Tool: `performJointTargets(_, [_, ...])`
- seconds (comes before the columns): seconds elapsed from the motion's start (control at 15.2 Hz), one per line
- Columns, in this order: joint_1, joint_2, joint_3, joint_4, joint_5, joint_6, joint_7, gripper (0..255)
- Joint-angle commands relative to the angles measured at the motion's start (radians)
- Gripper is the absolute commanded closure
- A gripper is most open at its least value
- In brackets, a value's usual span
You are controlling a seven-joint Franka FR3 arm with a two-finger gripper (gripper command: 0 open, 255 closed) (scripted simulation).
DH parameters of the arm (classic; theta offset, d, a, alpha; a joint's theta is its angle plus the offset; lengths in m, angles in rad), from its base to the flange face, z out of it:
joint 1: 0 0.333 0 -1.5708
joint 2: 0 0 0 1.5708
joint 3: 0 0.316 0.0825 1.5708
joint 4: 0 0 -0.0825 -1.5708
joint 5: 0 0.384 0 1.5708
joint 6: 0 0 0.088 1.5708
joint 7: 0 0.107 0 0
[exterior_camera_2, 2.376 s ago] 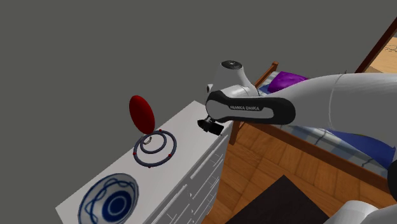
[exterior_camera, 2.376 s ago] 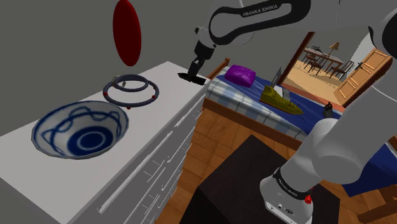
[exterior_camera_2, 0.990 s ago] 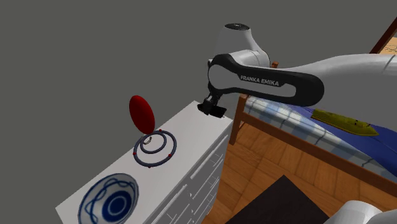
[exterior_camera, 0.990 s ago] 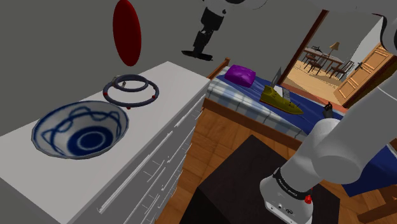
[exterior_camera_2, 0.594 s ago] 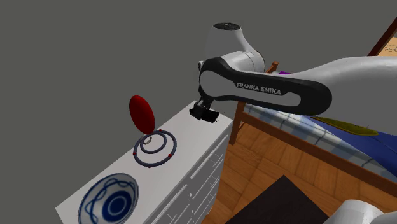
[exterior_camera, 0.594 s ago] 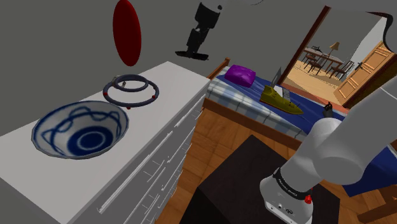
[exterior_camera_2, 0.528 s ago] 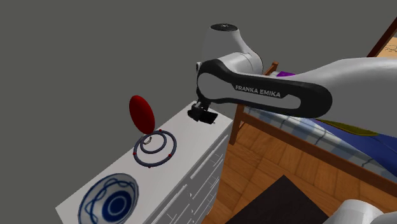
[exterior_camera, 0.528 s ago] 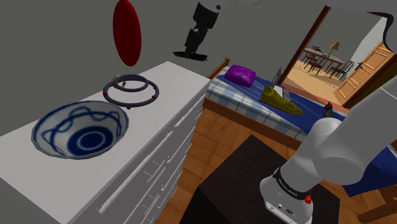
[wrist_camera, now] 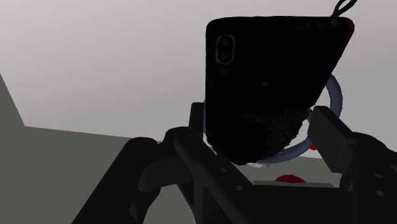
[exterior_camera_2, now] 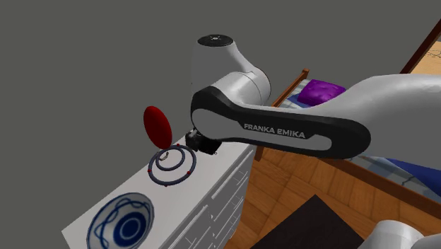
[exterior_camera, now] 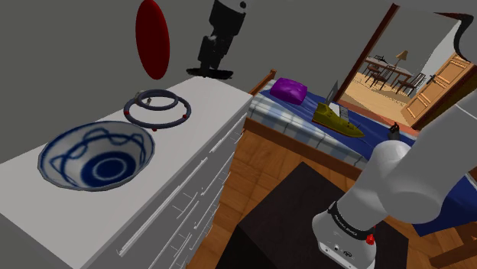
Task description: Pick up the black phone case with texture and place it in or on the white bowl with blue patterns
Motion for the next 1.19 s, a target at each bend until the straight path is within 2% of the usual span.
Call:
performJointTargets(0.0, [0.019, 0.017, 0.027, 0.018, -0.008, 0.0, 0.051, 255])
performJointTargets(0.59, [0.117, 0.125, 0.142, 0.152, -0.064, -0.032, 0.279, 255])
performJointTargets(1.12, [0.225, 0.293, 0.223, 0.368, -0.15, -0.099, 0.476, 255])
